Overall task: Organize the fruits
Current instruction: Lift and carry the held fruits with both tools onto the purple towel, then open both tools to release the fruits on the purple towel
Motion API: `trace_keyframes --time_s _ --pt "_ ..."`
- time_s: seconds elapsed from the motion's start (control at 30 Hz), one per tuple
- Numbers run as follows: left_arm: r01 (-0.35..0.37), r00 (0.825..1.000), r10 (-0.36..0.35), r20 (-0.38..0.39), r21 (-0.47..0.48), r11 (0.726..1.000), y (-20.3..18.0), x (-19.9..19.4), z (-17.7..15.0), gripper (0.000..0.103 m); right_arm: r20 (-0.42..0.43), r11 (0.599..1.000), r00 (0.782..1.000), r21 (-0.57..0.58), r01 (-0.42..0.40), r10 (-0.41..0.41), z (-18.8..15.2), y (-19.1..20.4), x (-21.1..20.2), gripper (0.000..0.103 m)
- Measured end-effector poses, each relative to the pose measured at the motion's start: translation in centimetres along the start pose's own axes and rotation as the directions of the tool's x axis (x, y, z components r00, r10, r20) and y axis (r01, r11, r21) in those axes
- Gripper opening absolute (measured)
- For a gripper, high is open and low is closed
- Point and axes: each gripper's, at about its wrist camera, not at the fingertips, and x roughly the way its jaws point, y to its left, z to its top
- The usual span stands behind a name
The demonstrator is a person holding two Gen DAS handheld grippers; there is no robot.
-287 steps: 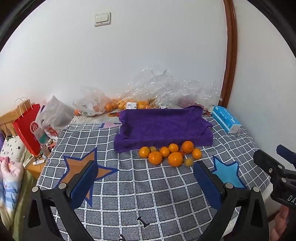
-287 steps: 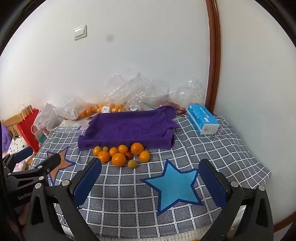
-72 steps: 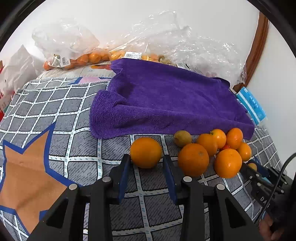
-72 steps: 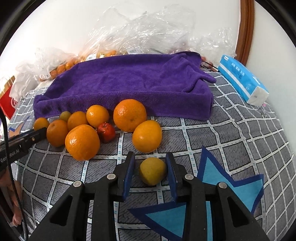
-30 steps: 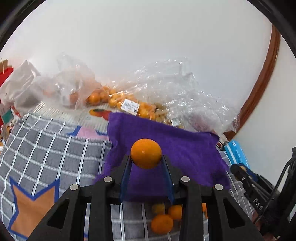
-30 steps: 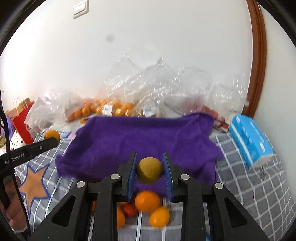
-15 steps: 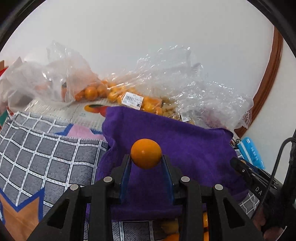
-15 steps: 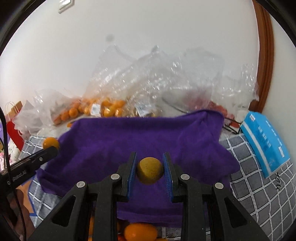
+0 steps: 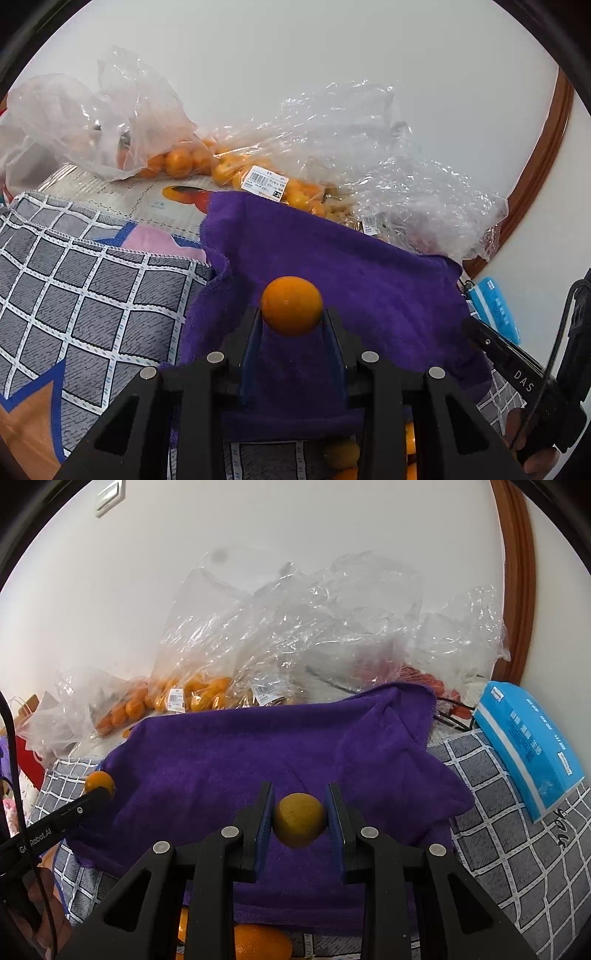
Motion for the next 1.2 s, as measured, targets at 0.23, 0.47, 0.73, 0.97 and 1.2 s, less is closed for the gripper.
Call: trace_keyframes --time_s 0.23,0.47,0.73,0.97,1.2 --pt "0.010 1.000 -0.010 0.000 0.011 1.000 -0.5 -0.3 -0.2 0.032 -0.026 1.000 1.000 -0.024 -0.003 0.002 -0.3 0.6 0.7 0.028" --pt "-0.008 1.000 0.009 -0.019 0.032 0.999 -0.9 0.3 -0.5 0.032 -0.074 0.999 0.997 -0.041 0.003 -0.006 -0.7 0.8 1.7 0.028" --pt "-0.018 0.999 0.020 -0.039 0.048 0.999 -1.4 0.4 -0.5 0.031 -0.092 0.999 0.995 -0.045 0.021 -0.025 -0.7 0.7 1.8 0.028" --pt "-0.012 1.000 0.014 -0.028 0.067 0.998 -1.8 -0.2 -0.2 0.030 -0.085 0.998 0.996 -0.054 0.035 -0.039 0.0 0.4 0.9 0.034" --pt "-0.016 1.000 0.017 -0.024 0.072 0.997 -1.8 -0.4 -0.2 0.045 -0.057 0.999 0.998 -0.034 0.012 -0.014 0.2 0.4 -0.2 0.046"
